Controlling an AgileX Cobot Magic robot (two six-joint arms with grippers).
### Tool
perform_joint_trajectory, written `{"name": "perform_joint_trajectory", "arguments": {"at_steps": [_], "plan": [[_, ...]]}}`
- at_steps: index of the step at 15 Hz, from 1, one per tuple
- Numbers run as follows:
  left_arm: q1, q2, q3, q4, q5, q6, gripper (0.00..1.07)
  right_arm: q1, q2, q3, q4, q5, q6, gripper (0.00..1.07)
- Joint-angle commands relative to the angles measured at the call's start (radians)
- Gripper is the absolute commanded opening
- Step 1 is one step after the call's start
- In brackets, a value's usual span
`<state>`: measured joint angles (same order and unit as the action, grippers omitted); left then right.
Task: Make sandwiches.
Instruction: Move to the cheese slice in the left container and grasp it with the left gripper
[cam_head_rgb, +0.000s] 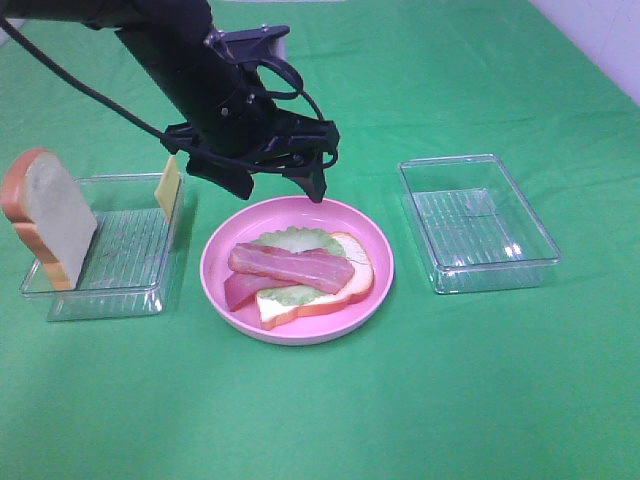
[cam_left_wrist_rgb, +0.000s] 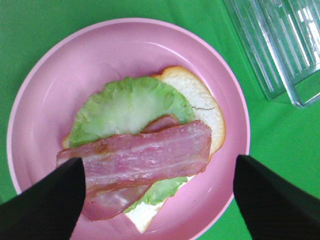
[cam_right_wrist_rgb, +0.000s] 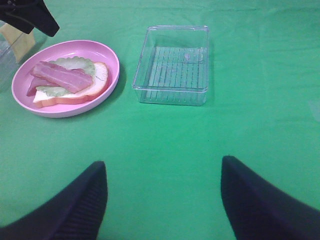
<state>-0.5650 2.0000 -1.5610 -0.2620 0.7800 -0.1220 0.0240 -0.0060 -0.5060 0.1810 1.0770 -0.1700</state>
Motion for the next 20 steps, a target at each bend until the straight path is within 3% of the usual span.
{"name": "perform_joint_trajectory", "arguments": {"at_steps": [1, 3, 4, 5, 6, 13, 20], "plan": [[-0.002, -0.004, -0.042, 0.035, 0.043, -0.055, 0.78, 0.001, -0.008, 0.001, 0.002, -0.011, -0.012, 0.63], [-0.002, -0.001, -0.142, 0.199, 0.173, -0.176, 0.78, 0.001, -0.008, 0.001, 0.002, -0.011, -0.012, 0.63], [-0.002, -0.001, -0.200, 0.306, 0.256, -0.264, 0.78, 0.001, -0.008, 0.001, 0.002, -0.011, -0.012, 0.63], [-0.002, -0.001, -0.200, 0.306, 0.256, -0.264, 0.78, 0.001, -0.008, 0.001, 0.002, -0.011, -0.012, 0.63], [0.010, -0.001, -0.239, 0.379, 0.292, -0.302, 0.78, 0.001, -0.008, 0.001, 0.002, -0.011, -0.012, 0.63], [0.193, 0.034, -0.243, 0.362, 0.290, -0.306, 0.78, 0.001, -0.008, 0.001, 0.002, -0.011, -0.012, 0.63], [0.205, 0.172, -0.243, 0.324, 0.290, -0.296, 0.78, 0.001, -0.016, 0.001, 0.002, -0.011, -0.012, 0.63]]}}
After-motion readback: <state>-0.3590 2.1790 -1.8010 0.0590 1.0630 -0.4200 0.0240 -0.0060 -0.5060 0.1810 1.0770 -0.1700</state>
